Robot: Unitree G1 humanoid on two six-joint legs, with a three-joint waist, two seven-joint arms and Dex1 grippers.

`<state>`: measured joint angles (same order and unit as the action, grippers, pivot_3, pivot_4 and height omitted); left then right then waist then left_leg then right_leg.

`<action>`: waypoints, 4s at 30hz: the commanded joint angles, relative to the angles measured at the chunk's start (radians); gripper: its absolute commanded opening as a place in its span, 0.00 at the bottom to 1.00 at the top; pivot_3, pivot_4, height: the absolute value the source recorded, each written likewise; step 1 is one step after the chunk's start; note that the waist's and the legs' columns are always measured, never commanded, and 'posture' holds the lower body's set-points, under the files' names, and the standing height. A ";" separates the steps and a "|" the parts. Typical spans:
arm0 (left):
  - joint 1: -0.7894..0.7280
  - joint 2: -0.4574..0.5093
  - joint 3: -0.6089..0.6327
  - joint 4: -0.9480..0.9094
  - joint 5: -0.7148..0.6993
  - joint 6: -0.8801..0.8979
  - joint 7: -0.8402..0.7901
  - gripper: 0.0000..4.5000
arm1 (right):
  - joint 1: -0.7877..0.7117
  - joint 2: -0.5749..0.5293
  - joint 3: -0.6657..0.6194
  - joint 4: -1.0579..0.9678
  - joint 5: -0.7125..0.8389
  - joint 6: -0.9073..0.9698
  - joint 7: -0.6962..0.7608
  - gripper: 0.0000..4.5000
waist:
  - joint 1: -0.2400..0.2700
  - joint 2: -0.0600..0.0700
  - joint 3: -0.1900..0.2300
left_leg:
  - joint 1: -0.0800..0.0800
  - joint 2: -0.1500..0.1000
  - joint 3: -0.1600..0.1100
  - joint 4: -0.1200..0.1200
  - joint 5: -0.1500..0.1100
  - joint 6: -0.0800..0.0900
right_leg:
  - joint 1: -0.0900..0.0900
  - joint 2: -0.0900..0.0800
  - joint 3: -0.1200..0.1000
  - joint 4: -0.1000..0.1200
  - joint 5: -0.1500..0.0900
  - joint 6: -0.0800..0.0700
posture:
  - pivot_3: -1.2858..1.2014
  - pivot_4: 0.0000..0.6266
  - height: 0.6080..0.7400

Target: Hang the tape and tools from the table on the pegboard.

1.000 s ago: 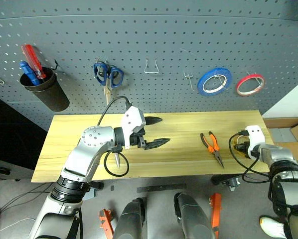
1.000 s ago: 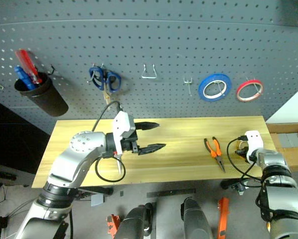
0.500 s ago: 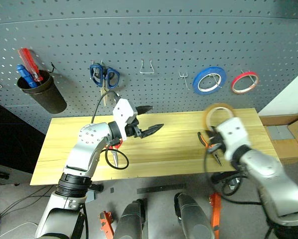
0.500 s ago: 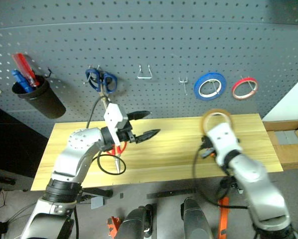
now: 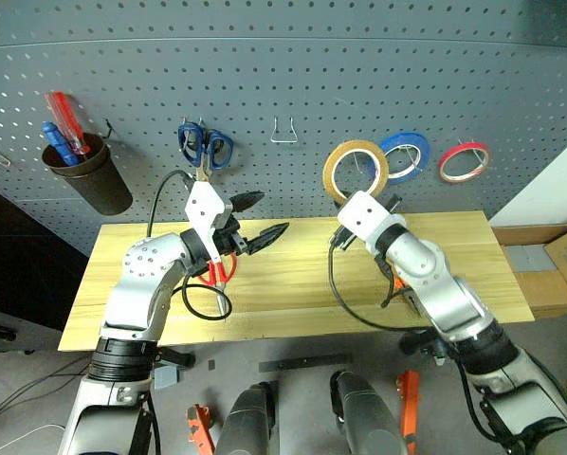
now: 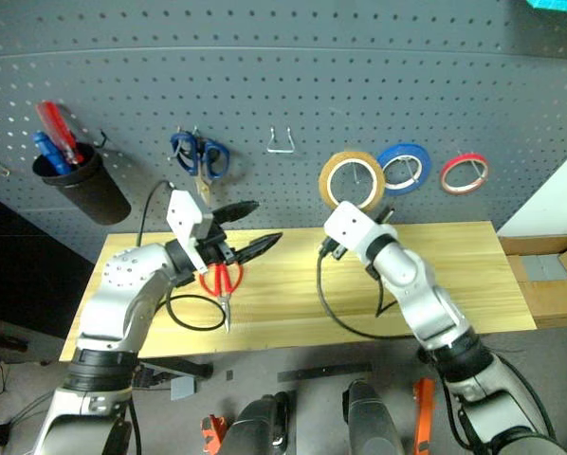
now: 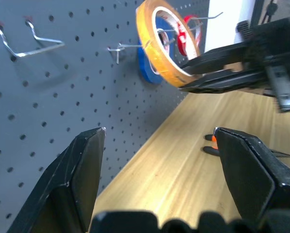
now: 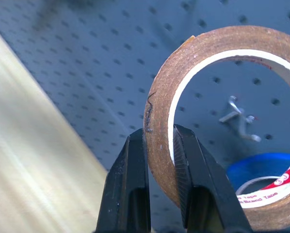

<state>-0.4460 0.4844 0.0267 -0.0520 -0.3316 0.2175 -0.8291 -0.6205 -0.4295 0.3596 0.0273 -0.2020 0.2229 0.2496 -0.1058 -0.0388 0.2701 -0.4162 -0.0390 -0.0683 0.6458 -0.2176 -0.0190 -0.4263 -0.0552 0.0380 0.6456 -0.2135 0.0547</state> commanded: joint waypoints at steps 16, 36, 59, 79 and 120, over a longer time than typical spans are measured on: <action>0.005 0.050 -0.071 0.029 0.102 -0.074 -0.035 0.85 | 0.387 0.036 -0.087 -0.367 -0.048 -0.024 0.053 0.86 | 0.016 0.001 -0.002 | 0.000 0.000 0.000 0.000 0.000 0.000 | -0.001 0.000 0.001 0.002 0.000 0.000 | 0.45 0.33 1.00; -0.016 0.060 -0.114 0.071 0.112 -0.094 -0.109 0.85 | 0.079 0.197 -0.454 0.266 0.162 0.689 -0.022 0.99 | -0.008 0.001 -0.002 | 0.007 0.002 0.008 -0.002 0.002 0.005 | 0.003 0.000 0.005 0.000 0.004 -0.001 | 0.45 0.40 1.00; 0.038 0.073 -0.067 0.056 0.101 -0.091 -0.056 0.85 | -0.199 0.169 -0.438 0.986 0.175 0.392 0.011 0.63 | -0.009 -0.001 -0.007 | 0.008 0.002 0.012 0.000 0.002 0.005 | 0.005 0.001 0.006 0.000 0.005 0.000 | 0.47 0.32 1.00; 0.179 0.093 0.213 -0.095 -0.067 0.064 0.091 0.85 | -0.016 0.423 -0.300 -0.500 0.322 0.921 -0.047 0.63 | 0.002 0.001 -0.015 | -0.004 0.002 0.008 -0.001 0.002 0.004 | -0.013 0.000 0.006 0.008 0.005 0.000 | 0.48 0.27 1.00; -0.032 -0.054 0.103 -0.100 -0.068 0.064 0.263 0.85 | -0.791 0.517 -0.478 1.060 0.306 -0.603 -0.112 0.63 | 0.054 -0.005 -0.035 | -0.004 0.001 0.007 -0.003 0.005 -0.001 | -0.014 0.001 0.004 0.005 0.009 -0.003 | 0.55 0.26 1.00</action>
<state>-0.4647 0.4305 0.1221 -0.1433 -0.4067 0.3093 -0.5612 -1.3638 0.0961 -0.0908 1.0941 0.0831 -0.3513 0.1507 -0.0515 -0.0438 0.2348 -0.4200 -0.0380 -0.0614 0.6424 -0.2124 -0.0199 -0.4399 -0.0539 0.0419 0.6510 -0.2046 0.0511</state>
